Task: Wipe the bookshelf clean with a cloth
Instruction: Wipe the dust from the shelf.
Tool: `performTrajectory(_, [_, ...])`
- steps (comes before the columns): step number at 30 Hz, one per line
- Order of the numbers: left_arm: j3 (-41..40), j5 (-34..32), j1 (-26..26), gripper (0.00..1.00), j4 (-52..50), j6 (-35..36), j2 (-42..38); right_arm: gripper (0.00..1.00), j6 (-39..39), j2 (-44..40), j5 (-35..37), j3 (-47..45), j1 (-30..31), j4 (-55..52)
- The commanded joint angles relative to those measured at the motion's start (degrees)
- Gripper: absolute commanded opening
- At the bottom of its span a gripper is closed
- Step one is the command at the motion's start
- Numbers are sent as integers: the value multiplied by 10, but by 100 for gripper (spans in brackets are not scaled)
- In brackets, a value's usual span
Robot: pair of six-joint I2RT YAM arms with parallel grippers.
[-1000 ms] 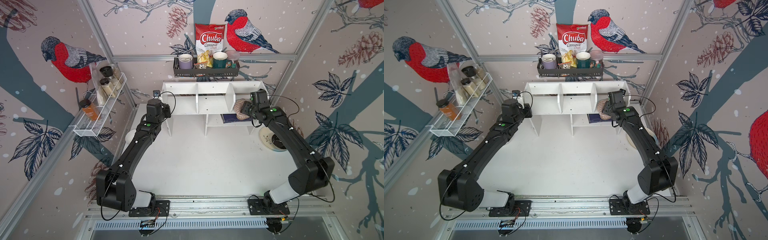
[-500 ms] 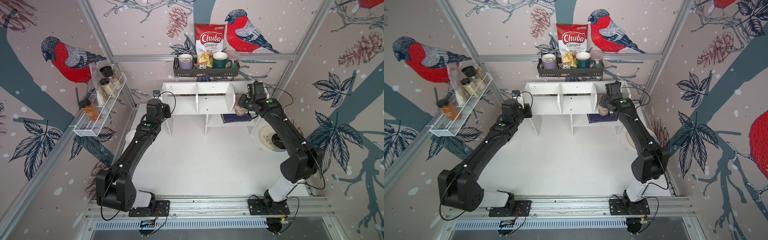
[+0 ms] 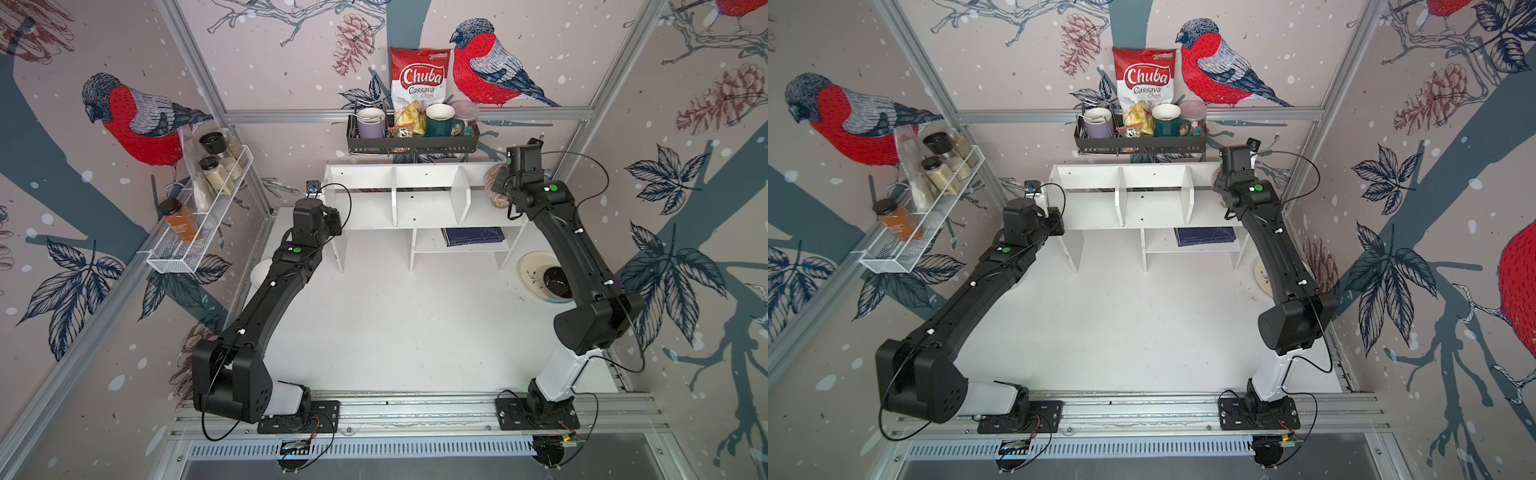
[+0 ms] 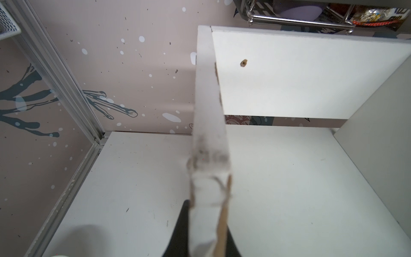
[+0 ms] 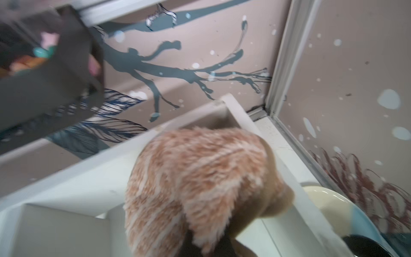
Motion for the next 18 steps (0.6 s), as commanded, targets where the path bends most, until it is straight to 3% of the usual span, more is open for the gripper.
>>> performTrajectory(1, [-2, 46, 1, 0, -40, -44, 3, 0, -15, -47, 26, -69, 6, -1])
performTrajectory(6, [-2, 47, 1, 0, -40, -44, 4, 0, -2, -79, -48, -155, 38, 44])
performTrajectory(11, [-3, 47, 1, 0, -39, -43, 2, 0, 26, -50, -119, -142, 56, 66])
performTrajectory(18, [-3, 49, 1, 0, -38, -45, 2, 0, 56, -43, -162, -127, 35, 65])
